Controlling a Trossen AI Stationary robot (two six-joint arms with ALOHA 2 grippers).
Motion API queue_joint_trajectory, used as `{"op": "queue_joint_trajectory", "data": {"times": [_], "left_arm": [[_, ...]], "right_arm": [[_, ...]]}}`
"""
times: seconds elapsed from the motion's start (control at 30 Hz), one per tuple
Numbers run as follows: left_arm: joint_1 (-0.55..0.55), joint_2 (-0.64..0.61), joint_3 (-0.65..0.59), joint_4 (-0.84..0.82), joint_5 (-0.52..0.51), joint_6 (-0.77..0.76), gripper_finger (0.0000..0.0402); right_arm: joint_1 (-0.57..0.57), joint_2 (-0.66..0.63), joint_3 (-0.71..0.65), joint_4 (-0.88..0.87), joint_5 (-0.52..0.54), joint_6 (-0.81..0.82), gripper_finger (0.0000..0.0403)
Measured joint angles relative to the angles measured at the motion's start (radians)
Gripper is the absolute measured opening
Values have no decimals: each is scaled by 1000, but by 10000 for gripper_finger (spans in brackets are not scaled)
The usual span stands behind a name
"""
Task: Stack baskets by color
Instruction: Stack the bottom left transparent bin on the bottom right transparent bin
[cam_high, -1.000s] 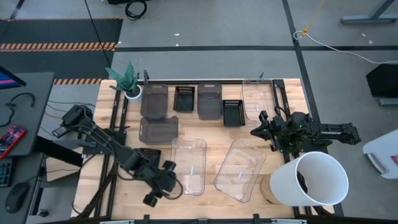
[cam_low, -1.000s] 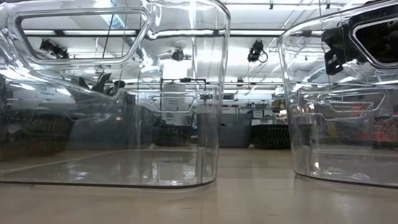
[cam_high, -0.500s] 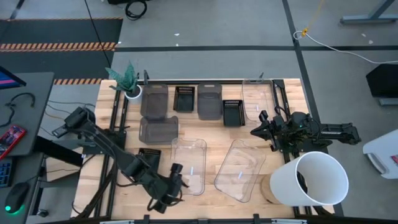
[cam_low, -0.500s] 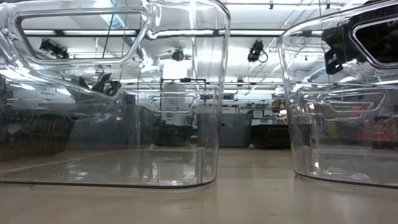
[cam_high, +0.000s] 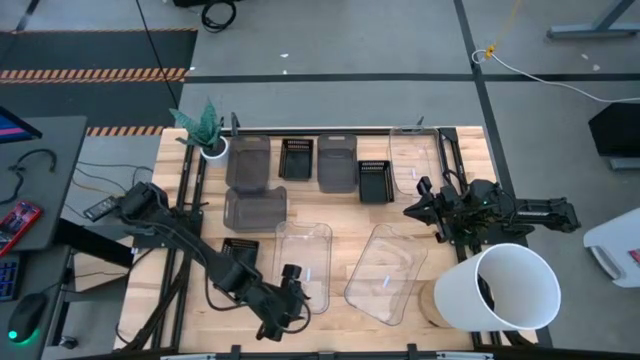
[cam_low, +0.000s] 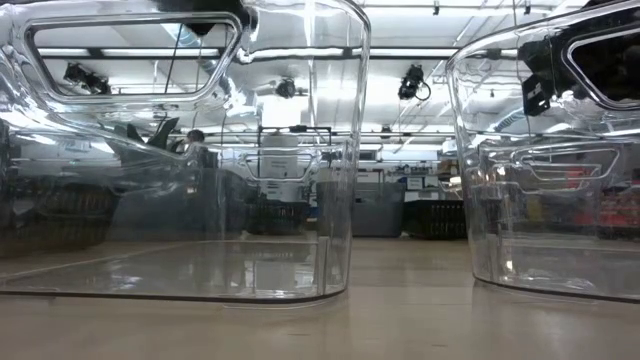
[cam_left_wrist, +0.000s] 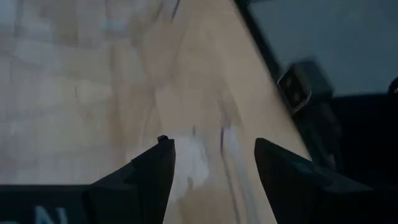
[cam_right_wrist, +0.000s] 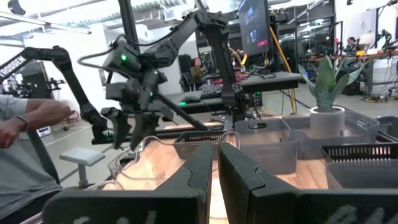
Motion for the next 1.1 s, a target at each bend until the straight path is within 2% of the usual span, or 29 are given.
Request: {"op": "queue_joint_trajectory", "data": {"times": [0.27, 0.43, 0.9, 1.1], "left_arm": [[-4, 1, 0, -56, 26, -56, 214], [-13, 26, 0, -23, 47, -87, 205], [-10, 121, 0, 4, 26, -57, 183], [-5, 127, 0, -4, 37, -57, 156]], "right_arm": [[0, 0, 0, 0, 0, 0, 34], [0, 0, 0, 0, 0, 0, 34], [0, 0, 0, 1, 0, 0, 34], [0, 0, 0, 0, 0, 0, 34]]}}
